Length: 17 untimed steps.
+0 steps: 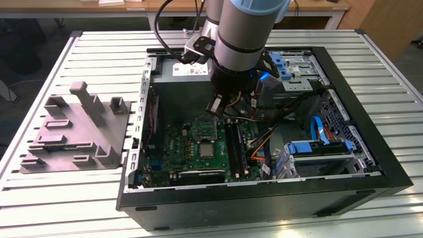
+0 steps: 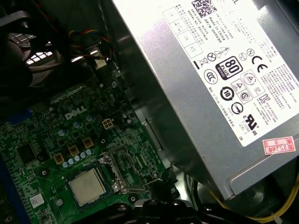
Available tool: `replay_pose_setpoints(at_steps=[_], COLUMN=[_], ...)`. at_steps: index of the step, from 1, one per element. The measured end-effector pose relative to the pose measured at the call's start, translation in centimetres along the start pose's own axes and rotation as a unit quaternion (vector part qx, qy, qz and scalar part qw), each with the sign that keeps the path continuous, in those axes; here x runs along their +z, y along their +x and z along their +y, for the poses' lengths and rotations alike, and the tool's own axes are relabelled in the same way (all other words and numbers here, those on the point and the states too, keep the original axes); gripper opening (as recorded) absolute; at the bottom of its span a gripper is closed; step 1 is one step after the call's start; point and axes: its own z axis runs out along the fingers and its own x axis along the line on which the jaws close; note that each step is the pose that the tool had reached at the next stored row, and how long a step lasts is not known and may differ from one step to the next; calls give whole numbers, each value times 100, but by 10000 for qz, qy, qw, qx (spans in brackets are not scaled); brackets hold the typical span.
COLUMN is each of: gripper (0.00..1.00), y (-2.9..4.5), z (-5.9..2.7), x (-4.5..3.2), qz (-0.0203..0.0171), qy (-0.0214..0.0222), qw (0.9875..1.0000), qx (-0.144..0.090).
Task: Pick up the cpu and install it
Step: 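Close the cpu cover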
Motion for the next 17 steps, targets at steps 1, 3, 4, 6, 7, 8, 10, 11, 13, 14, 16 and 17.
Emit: replay_pose_setpoints(at_steps=[1,3,4,6,7,8,10,11,13,14,16,17], gripper=[11,11,11,11,11,11,11,11,11,11,11,11], y=[1,2,3,4,4,6,11,15,23,28,43,51], z=[0,-1,0,0,0,0,-1,-2,-6,-9,-16,-19], x=[0,1,1,2,2,1,-1,0,-1,-2,-4,-4], qz=[6,24,39,72,86,98,117,123,127,128,130,129], qy=[2,10,18,35,41,46,53,56,57,56,57,58], qw=[10000,10000,10000,10000,9999,9999,9999,9999,9998,9998,9998,9998], qx=[-7,-23,-31,-46,-55,-64,-86,-97,-111,-117,-127,-132])
